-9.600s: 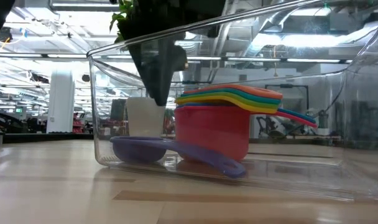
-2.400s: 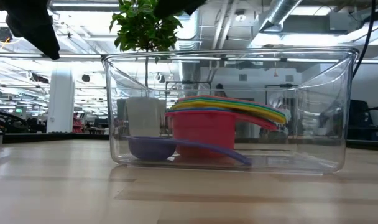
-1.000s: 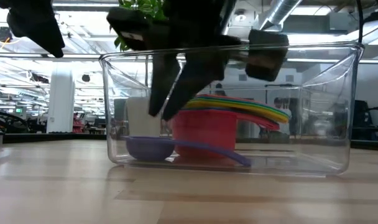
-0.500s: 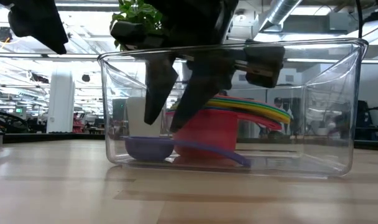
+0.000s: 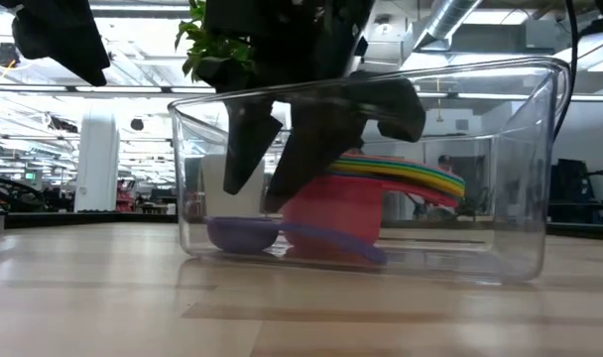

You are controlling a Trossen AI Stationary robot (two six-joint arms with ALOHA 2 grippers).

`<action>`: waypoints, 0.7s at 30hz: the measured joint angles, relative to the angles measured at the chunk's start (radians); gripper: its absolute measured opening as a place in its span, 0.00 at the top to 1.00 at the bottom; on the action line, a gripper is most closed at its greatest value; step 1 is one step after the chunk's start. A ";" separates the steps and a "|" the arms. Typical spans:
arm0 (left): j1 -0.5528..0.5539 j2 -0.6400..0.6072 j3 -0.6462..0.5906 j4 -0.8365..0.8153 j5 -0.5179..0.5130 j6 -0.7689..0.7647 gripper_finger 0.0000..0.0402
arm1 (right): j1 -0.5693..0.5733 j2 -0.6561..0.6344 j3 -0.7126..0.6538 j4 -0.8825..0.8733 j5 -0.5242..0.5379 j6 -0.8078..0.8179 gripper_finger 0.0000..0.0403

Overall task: Nest measuring cups in basket
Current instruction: Stack the dark blue measuring cup on top of the orange measuring cup

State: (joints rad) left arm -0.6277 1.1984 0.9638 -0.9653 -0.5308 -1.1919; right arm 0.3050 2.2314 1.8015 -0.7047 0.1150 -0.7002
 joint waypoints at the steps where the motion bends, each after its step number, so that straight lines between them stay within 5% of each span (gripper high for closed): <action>1: 0.000 0.000 0.000 0.000 0.000 0.000 0.61 | 0.000 0.000 0.000 0.001 0.000 0.002 0.45; 21: 0.000 0.000 0.000 0.000 0.001 -0.002 0.61 | 0.004 0.000 0.000 -0.132 -0.228 -0.009 0.53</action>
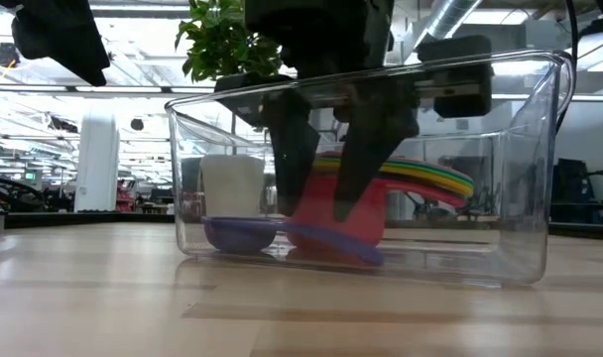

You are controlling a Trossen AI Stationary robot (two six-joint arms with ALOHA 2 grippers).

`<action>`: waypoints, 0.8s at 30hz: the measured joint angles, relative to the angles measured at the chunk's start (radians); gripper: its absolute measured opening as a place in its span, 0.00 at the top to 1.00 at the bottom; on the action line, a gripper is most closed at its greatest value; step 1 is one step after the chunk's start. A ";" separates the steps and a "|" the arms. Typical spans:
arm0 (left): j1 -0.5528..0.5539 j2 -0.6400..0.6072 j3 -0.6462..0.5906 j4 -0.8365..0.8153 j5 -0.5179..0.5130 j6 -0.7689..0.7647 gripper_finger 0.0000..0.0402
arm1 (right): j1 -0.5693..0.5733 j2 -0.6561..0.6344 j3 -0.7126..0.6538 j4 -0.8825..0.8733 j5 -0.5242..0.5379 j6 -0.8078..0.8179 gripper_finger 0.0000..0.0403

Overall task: Nest measuring cups in basket
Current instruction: Stack the dark blue measuring cup on top of the orange measuring cup

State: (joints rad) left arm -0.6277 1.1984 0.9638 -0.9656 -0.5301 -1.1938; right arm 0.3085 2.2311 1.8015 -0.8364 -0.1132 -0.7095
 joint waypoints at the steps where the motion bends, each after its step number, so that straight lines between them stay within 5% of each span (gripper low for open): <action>1: 0.000 0.000 0.000 0.000 0.000 0.000 0.61 | 0.000 0.000 0.000 -0.001 0.000 0.000 0.54; 10: 0.000 0.000 0.000 0.000 0.000 0.000 0.61 | -0.005 0.000 0.000 0.098 0.102 -0.005 0.52; 24: 0.000 0.000 0.000 0.000 0.009 0.000 0.61 | 0.006 0.060 0.002 0.023 0.041 -0.040 0.53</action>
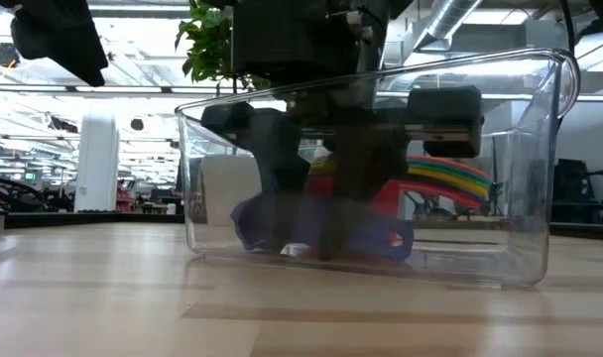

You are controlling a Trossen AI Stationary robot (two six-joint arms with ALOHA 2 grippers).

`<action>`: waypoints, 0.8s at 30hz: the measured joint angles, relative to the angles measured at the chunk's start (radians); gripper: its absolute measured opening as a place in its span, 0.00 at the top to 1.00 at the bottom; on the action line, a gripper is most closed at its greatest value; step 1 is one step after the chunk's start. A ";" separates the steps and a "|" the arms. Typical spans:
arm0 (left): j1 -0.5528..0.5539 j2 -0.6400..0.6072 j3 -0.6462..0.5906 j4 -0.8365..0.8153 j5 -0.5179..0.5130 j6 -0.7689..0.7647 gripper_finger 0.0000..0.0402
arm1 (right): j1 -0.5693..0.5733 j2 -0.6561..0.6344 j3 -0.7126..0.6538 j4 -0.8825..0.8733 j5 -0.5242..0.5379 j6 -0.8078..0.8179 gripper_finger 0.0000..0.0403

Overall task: Nest measuring cups in basket
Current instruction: Stack the dark blue measuring cup on top of the orange measuring cup

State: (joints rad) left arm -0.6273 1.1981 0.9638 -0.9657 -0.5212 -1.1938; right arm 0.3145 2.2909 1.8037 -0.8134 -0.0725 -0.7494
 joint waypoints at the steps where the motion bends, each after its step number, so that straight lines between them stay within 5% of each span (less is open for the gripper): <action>1: 0.000 0.000 0.000 0.000 0.001 0.000 0.61 | 0.001 -0.008 -0.002 -0.002 0.003 0.000 0.54; 9: 0.000 0.000 0.000 -0.004 0.001 0.011 0.61 | 0.005 -0.045 0.046 -0.019 0.085 0.055 0.59; 24: 0.000 0.000 0.000 -0.004 0.001 0.010 0.61 | -0.051 -0.041 0.084 -0.035 0.113 0.423 0.60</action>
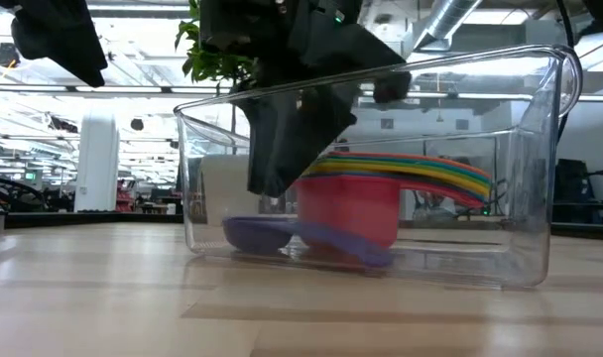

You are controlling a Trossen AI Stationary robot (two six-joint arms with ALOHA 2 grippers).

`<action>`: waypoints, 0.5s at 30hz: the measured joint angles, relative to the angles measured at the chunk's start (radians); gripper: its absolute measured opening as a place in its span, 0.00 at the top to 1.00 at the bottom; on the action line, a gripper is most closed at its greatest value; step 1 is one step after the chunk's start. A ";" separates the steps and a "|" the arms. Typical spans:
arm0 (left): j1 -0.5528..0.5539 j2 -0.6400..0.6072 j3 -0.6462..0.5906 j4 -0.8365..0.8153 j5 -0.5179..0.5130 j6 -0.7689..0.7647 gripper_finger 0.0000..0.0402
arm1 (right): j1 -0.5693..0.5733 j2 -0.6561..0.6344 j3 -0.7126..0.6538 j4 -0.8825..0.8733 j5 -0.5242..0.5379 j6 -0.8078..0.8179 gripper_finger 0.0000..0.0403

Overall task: Nest measuring cups in basket
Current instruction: Stack the dark blue measuring cup on top of the orange measuring cup

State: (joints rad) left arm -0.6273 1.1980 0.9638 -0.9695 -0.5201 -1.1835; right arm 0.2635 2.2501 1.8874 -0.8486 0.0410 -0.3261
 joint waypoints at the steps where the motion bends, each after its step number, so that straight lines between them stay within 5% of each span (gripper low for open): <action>1: 0.000 0.000 0.000 0.000 0.000 0.000 0.61 | -0.005 0.000 0.000 0.001 0.000 0.022 0.60; 15: 0.000 0.000 0.000 0.000 0.000 0.011 0.61 | -0.024 0.000 0.000 0.023 -0.013 0.144 0.62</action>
State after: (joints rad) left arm -0.6273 1.1980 0.9638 -0.9695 -0.5198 -1.1724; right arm 0.2394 2.2501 1.8874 -0.8253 0.0284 -0.1818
